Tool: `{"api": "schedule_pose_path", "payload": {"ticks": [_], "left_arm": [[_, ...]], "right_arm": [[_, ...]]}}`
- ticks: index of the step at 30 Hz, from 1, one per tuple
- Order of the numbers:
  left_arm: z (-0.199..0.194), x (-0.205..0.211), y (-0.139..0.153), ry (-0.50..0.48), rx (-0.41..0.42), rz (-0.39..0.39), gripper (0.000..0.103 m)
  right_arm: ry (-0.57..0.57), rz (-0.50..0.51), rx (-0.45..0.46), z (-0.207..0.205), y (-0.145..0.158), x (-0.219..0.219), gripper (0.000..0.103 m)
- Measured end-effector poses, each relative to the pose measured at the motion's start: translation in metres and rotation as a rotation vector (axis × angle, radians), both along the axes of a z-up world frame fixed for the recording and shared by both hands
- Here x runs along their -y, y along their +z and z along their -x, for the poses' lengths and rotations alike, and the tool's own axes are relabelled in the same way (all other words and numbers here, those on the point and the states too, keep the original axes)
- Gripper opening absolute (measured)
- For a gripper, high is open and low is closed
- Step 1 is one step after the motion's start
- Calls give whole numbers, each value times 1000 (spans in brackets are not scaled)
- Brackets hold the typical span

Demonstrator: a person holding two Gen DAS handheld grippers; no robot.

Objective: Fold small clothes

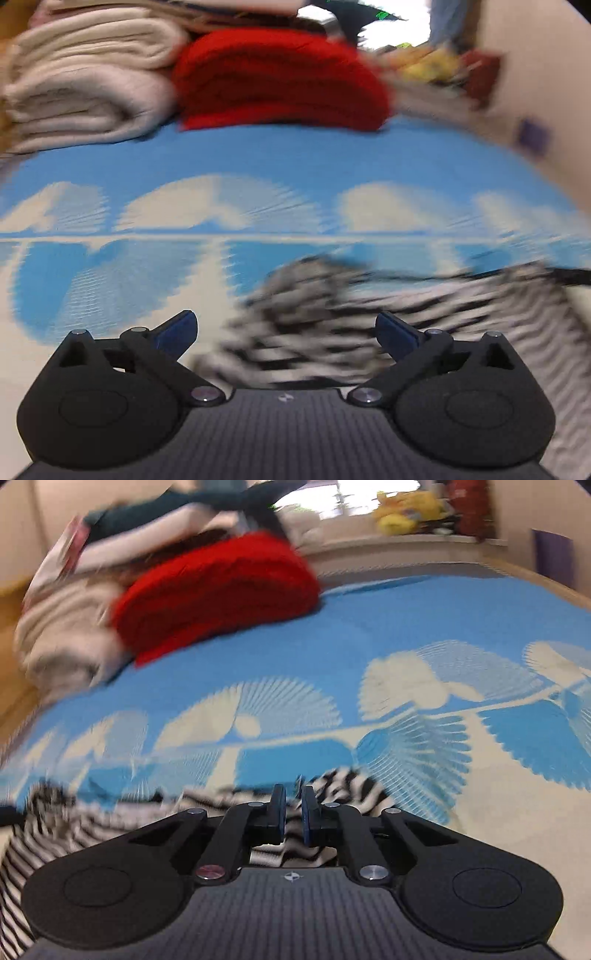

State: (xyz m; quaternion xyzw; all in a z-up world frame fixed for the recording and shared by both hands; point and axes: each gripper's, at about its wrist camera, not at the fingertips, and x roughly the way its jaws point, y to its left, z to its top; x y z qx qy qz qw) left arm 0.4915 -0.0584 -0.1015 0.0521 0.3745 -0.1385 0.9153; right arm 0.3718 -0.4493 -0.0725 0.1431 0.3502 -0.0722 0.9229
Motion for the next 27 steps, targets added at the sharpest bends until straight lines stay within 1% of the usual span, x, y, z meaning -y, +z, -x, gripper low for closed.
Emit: {"api": "schedule_pose_path", "payload": {"ticks": [1,2,3,4,5,6,7,9,11,12,13,16,20,22,24,25,27], "left_arm": [[-7,-3,-13,56,-5,-55,103],[-13,-8,-23,89,-27,-65,103],[-18,-17,-32,108,-68,-18,103],[-22,-25,-36,128,-108,57,103],[-24,-31,-37,153,-134,106,103],[-26,-33,-35,163,-141,131,103],[-26,-33,-31,162,-129,136,103],[-24,-33,-21,155,-87,131,103],[-21,-32,-8,142,-49,132,103],[-18,-33,-1,138,-30,133,103],[-15,-34,6,133,-12,133,103],[-2,-46,26,153,36,122,103],[26,-59,46,175,55,72,103],[44,-62,53,176,47,17,103],[61,-66,58,197,26,-25,103],[71,-70,59,223,3,-30,103],[91,-79,57,272,-67,-18,103]], "right_arm": [[-43,50,-20,-4,-8,-1,10],[-93,82,-41,-8,-18,2,10],[-154,83,-57,-9,-28,9,10],[-202,61,-68,-9,-37,17,13],[-223,31,-61,-8,-43,24,17],[-236,-12,-43,-5,-45,30,22],[-247,-66,-22,-2,-43,38,23],[-278,-158,24,6,-34,50,25],[-318,-218,78,13,-21,58,31],[-334,-230,101,17,-12,60,38],[-347,-230,117,19,-6,60,42],[-365,-222,131,34,16,60,46],[-383,-238,133,78,46,59,50],[-419,-251,136,107,61,55,58],[-436,-288,146,137,66,50,62],[-442,-308,148,154,64,47,64],[-473,-323,128,184,56,43,66]]}}
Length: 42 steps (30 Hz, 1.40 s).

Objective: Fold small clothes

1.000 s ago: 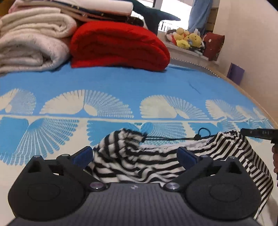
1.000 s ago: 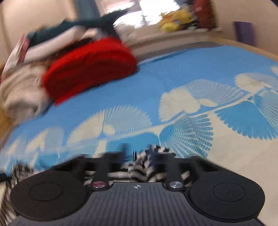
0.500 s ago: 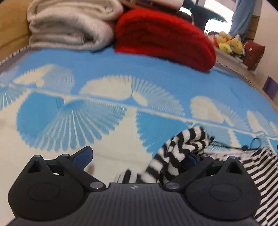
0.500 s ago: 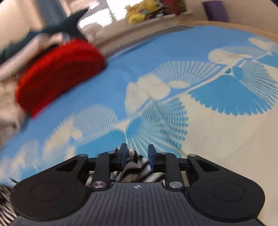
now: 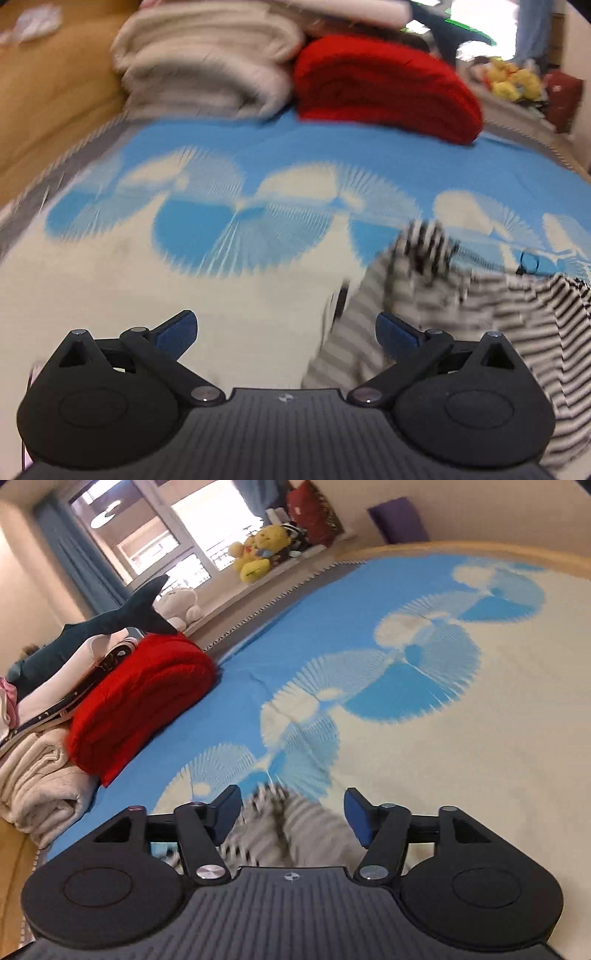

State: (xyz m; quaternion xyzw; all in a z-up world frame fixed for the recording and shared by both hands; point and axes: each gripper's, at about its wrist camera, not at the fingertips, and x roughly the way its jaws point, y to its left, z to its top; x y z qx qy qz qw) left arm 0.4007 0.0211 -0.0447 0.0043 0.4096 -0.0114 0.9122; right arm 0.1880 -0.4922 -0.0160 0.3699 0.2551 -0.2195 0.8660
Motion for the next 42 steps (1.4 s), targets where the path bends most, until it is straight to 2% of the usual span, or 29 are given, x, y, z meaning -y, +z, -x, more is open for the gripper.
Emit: {"api": "schedule_pose_path", "payload": {"ticks": [3,5,7,9,12,14,15,16,17,18,20,21,23,25,26,27,28,29,30,31,33,36,42], "left_arm": [[37,-11,-13,52,-88,89,103],[55,-12,-29,58,-135,133,103],[68,-9,-48,47,-193,143,103],[70,-5,-64,31,-259,151,103],[59,-10,-76,57,-336,275,103],[52,-20,-78,125,-338,363,103],[50,-23,-77,158,-321,388,99],[48,-26,-74,191,-292,395,91],[47,-28,-70,209,-248,381,55],[46,-30,-67,202,-213,362,28],[45,-36,-64,210,-212,398,17],[46,-40,-64,217,-210,400,16],[47,-46,-65,230,-225,397,17],[45,-45,-65,225,-229,402,23],[46,-43,-62,208,-211,385,32],[44,-38,-59,196,-187,363,48],[46,-35,-54,186,-151,330,60],[48,-32,-47,181,-117,295,85],[50,-30,-41,184,-80,249,99],[54,-26,-35,190,-41,201,102],[67,-13,-24,158,32,117,103],[78,9,-18,98,50,47,103],[89,42,-24,5,61,-35,103]], "right_arm": [[-50,-33,-77,27,-23,4,66],[-76,-100,-135,34,-43,14,66],[-60,-184,-138,37,-59,24,66],[-48,-280,-129,36,-75,32,66],[-23,-426,-135,24,-98,40,66],[-31,-482,-160,14,-109,38,66],[-26,-476,-157,9,-109,35,67],[-14,-434,-158,4,-106,32,37],[9,-399,-141,0,-102,29,10],[12,-383,-121,0,-95,28,13],[16,-330,-71,1,-79,27,12],[19,-301,-45,4,-70,25,11],[27,-258,-39,5,-65,25,11],[15,-263,-134,-2,-82,27,13],[10,-284,-178,-4,-91,28,15],[1,-305,-209,-5,-98,29,28],[-18,-310,-209,-4,-98,29,42],[-37,-302,-192,1,-94,30,50],[-45,-288,-170,4,-89,29,64],[-49,-270,-138,12,-83,25,69],[-48,-256,-93,28,-73,14,70],[-7,-227,-70,39,-64,-3,70],[64,-139,-151,39,-66,-54,70]]}}
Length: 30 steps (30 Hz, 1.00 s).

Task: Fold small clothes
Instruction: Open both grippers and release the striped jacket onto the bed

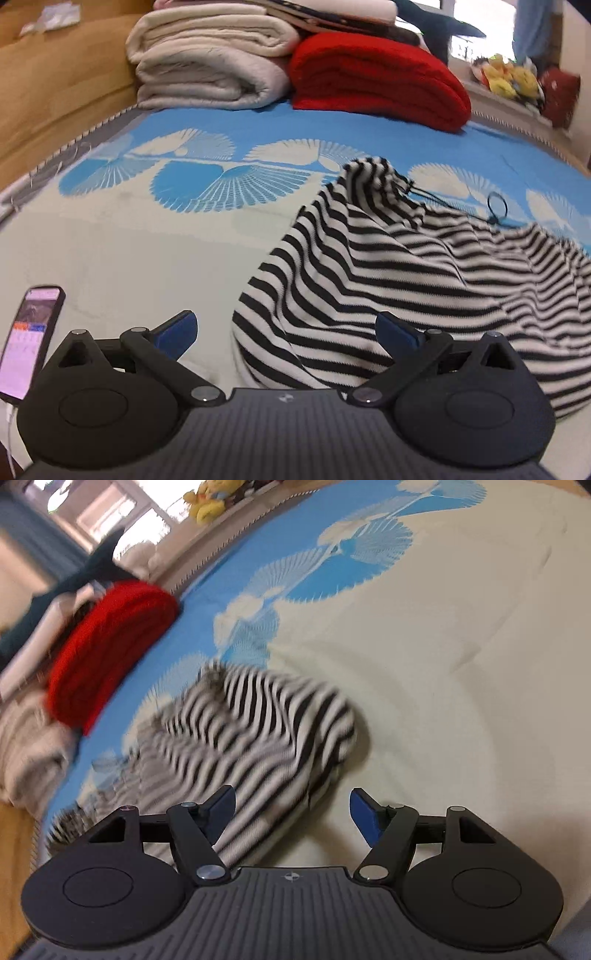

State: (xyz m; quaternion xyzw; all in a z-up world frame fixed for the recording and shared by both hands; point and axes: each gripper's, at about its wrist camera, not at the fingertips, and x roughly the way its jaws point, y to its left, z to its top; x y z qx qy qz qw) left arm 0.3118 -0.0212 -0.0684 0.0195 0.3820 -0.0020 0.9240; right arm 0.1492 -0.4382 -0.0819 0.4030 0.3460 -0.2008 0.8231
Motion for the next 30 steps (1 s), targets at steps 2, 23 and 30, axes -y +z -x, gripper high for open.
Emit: {"api": "schedule_pose_path", "payload": {"ticks": [2,23,30], "left_arm": [[1,7,-4,-24,-11,-10,103],[6,26,-13,-96,-37,-27,103],[6,25,-13,-96,-37,-28,103]], "right_arm": [[58,-2,-6,-14,-4,-13,70],[49,-57,-82,-36,-24,-7,70],[49,-38,-88,-39,-24,-8,71]]}}
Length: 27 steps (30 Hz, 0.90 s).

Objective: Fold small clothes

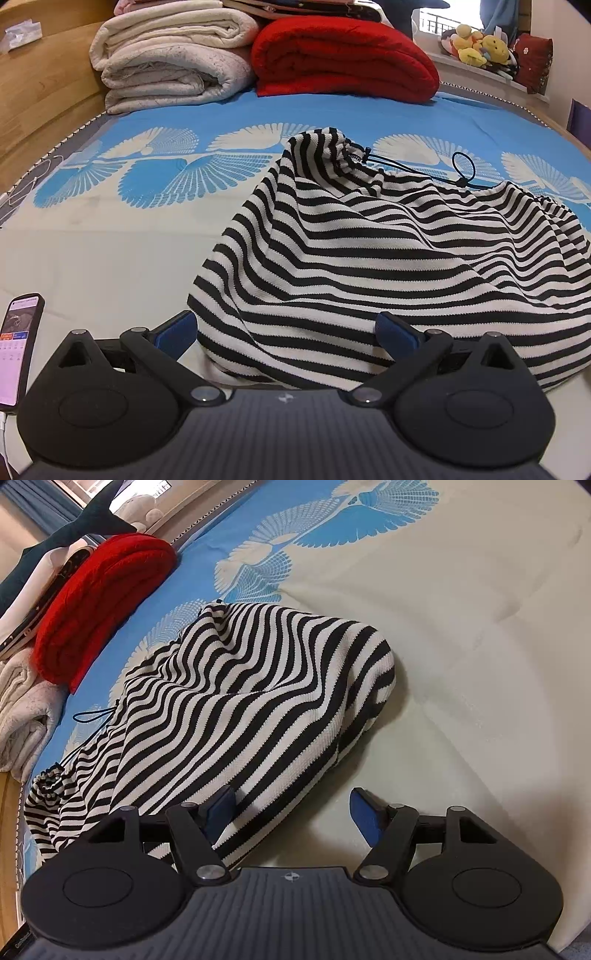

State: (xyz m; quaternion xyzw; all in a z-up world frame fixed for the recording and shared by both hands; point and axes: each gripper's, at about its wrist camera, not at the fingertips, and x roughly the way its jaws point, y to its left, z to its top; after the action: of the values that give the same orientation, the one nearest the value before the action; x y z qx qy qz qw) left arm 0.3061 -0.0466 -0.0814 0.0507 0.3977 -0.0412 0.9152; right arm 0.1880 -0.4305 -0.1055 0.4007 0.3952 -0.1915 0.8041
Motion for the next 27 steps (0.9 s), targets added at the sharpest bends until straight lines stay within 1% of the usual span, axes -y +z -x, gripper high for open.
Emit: {"api": "schedule_pose_path", "payload": {"ticks": [8,12,16,19,24,26,27], "left_arm": [[-1,-3,-1,9,-3,0,103],[-4,-9,-2,27,-22,13,103],[-10,-19,-4,69,-65,61,103],[-13,-25,-7,105,-95,81,103],[-17,-32,-12,140,-133,89,103],[-19,-36,-17,155,-164,103,103],[-21,-38,-20,167,-183,106,103]], "right_arm": [[-3,-2,3,-1,-1,1,71],[-42,-41,24,3,-4,8,71],[-129,-133,78,9,-10,23,73],[-177,-192,122,11,-16,32,74],[-250,-249,185,0,-27,61,75],[-283,-311,220,-7,-33,72,82],[-287,-344,245,-14,-36,78,83]]}}
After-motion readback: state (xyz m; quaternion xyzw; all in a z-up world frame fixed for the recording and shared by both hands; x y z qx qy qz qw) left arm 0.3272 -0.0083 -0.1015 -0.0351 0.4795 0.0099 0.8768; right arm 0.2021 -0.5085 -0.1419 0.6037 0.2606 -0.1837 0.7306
